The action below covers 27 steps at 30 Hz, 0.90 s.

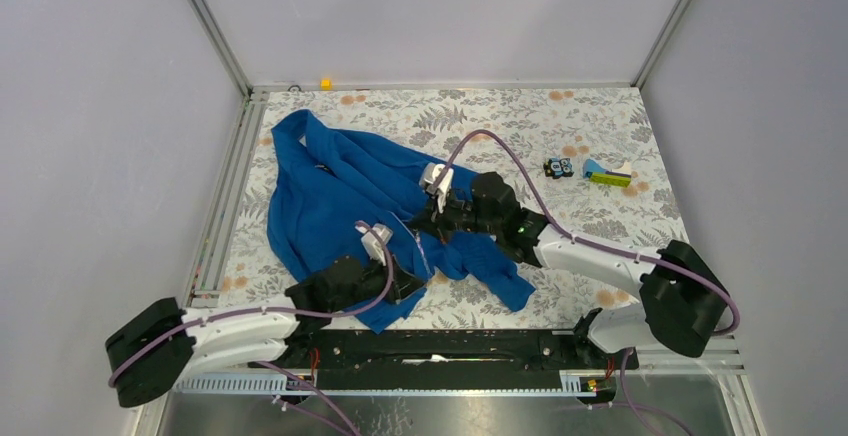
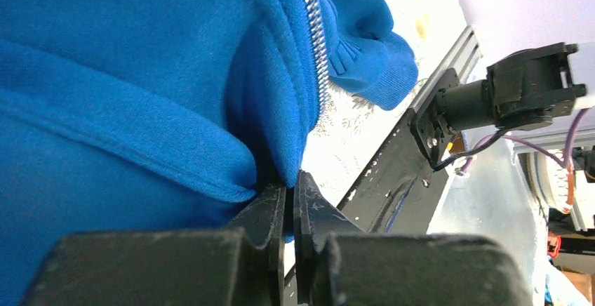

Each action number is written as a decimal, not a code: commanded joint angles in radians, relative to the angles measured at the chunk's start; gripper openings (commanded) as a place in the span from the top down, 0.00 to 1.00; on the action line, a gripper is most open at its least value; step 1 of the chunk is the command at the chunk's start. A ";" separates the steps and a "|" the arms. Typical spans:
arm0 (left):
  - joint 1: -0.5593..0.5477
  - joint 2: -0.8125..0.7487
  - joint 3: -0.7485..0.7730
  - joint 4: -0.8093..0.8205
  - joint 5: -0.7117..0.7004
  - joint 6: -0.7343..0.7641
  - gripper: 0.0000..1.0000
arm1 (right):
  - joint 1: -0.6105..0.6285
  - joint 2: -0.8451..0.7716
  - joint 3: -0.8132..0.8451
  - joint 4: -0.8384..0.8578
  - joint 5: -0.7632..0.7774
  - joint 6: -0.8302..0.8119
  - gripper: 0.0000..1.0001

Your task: Zip up the jacket

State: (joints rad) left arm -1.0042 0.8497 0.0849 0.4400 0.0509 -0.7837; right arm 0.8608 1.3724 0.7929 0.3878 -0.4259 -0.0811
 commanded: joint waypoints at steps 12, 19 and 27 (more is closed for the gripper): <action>-0.126 0.250 0.024 0.062 0.057 0.068 1.00 | -0.091 0.553 0.674 0.089 0.077 -0.041 1.00; -0.180 0.363 0.078 0.058 0.098 0.102 1.00 | -0.121 0.885 1.159 -0.005 0.028 -0.060 1.00; -0.274 0.569 0.173 0.124 0.160 0.114 1.00 | -0.153 1.281 1.872 -0.215 0.059 -0.063 1.00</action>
State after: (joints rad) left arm -1.2148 1.3426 0.2394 0.5446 0.0502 -0.6792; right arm 0.7540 2.5542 2.3836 0.1490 -0.4282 -0.1154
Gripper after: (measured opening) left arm 0.040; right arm 0.019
